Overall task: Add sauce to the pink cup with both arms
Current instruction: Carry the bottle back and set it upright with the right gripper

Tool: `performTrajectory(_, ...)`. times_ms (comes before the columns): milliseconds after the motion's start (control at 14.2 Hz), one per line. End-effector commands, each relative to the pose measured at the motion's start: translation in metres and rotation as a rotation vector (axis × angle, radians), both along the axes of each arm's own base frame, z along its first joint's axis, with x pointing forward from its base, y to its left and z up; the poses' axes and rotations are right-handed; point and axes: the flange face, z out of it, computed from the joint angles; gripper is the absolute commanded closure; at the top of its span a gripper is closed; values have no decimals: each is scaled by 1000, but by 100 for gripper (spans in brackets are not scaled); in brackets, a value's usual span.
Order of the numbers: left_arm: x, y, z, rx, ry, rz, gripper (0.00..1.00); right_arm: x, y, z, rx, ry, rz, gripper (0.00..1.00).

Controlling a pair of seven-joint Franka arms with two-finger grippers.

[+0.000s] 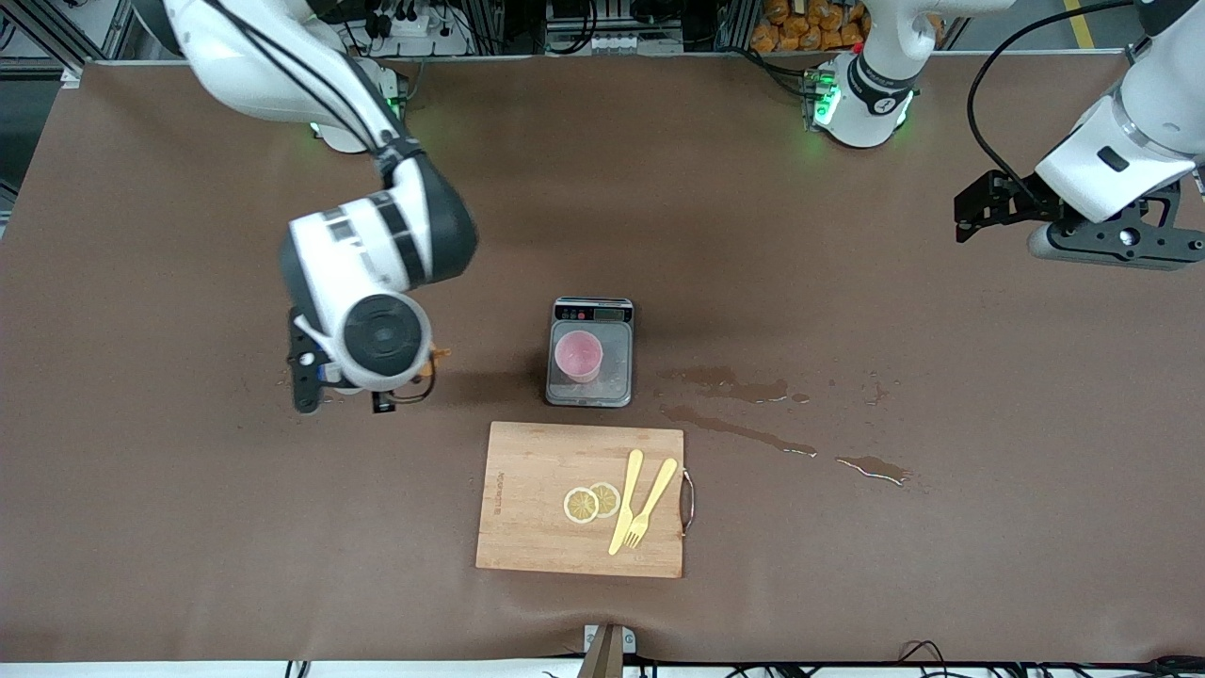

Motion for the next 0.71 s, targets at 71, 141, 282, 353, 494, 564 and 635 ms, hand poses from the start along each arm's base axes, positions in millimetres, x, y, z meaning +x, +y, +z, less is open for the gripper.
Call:
performTrajectory(71,-1,-2,12,7,-16,-4,0,17,-73,20,207,64,-7,100)
performTrajectory(141,-1,-2,13,8,-18,-4,0,21,-92,20,237,84,29,100)
performTrajectory(282,-1,-2,14,13,-22,7,0,21,-136,16,310,124,35,100)
performTrajectory(353,-1,-1,14,10,-22,27,0,23,-155,15,371,132,27,100)
performTrajectory(494,0,0,16,10,-27,65,0,28,-206,12,481,139,27,100)
performTrajectory(564,0,2,16,6,-26,74,0,28,-237,7,558,140,28,100)
performTrajectory(635,0,3,16,5,-26,78,0,27,-264,-1,619,141,38,100)
